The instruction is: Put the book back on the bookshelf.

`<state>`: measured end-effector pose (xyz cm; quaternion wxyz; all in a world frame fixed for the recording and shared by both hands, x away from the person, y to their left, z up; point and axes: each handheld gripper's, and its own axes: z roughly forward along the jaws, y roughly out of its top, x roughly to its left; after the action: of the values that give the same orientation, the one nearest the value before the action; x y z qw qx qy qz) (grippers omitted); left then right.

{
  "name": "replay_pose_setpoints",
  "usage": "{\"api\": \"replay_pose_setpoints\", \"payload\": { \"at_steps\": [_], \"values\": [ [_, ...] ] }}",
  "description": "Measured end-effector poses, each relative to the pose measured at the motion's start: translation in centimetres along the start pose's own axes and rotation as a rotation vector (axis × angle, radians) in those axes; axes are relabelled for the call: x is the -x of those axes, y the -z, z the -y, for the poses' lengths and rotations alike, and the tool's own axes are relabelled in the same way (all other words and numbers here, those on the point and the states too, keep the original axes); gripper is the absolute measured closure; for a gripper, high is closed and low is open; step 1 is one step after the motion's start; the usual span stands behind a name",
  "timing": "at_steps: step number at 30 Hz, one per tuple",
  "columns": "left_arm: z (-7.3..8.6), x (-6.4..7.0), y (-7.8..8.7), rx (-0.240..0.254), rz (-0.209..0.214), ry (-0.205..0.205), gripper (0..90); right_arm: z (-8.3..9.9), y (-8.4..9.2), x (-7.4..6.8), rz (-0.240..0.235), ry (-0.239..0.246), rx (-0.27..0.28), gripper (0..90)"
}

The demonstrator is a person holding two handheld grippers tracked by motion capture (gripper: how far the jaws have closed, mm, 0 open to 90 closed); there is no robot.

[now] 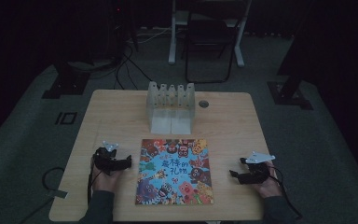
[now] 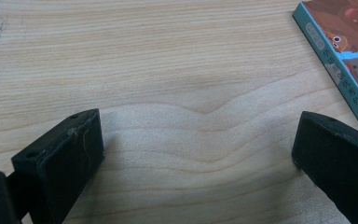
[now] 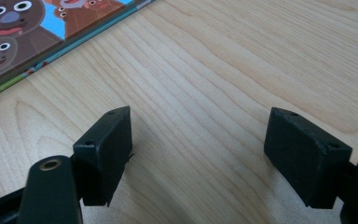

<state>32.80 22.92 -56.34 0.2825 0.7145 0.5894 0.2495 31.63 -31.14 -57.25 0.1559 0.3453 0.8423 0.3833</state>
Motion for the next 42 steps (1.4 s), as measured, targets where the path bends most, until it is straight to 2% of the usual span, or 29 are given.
{"api": "replay_pose_setpoints", "payload": {
  "at_steps": [5,7,9,13,19,24,26,31,36,42],
  "values": [
    [0.0,-0.1,0.0,0.0,0.005,-0.006,2.4,0.0,0.0,-0.1,0.015,-0.012,-0.004,19.8],
    [0.1,-0.1,0.1,0.0,0.01,-0.011,2.4,-0.1,-0.1,-0.1,0.045,-0.03,-0.011,16.0],
    [0.1,-0.1,0.1,0.0,0.013,-0.014,2.5,0.0,-0.1,-0.2,0.071,-0.032,-0.006,16.0],
    [0.1,-0.2,0.1,0.001,0.014,-0.015,2.4,-0.2,0.2,-0.5,0.091,-0.036,0.011,16.5],
    [0.1,-0.2,0.1,0.001,0.018,-0.019,2.4,-1.6,1.5,-1.2,0.143,-0.026,0.059,20.8],
    [0.1,-0.1,0.1,0.0,0.018,-0.019,2.4,-2.4,1.6,-1.7,0.148,-0.005,0.041,21.5],
    [0.1,-0.1,0.1,0.0,0.018,-0.019,2.4,-2.9,1.6,-2.0,0.135,0.005,0.037,22.2],
    [0.1,-0.1,0.1,0.001,0.018,-0.019,2.6,-4.3,2.0,-2.4,0.11,0.024,0.06,22.9],
    [0.1,-0.2,0.2,0.004,0.024,-0.028,3.9,-5.7,2.3,-2.7,0.114,0.042,0.08,23.0],
    [0.2,-0.2,0.2,0.009,0.03,-0.033,5.4,-6.9,2.1,-3.0,0.125,0.058,0.079,24.9]
  ]
}}
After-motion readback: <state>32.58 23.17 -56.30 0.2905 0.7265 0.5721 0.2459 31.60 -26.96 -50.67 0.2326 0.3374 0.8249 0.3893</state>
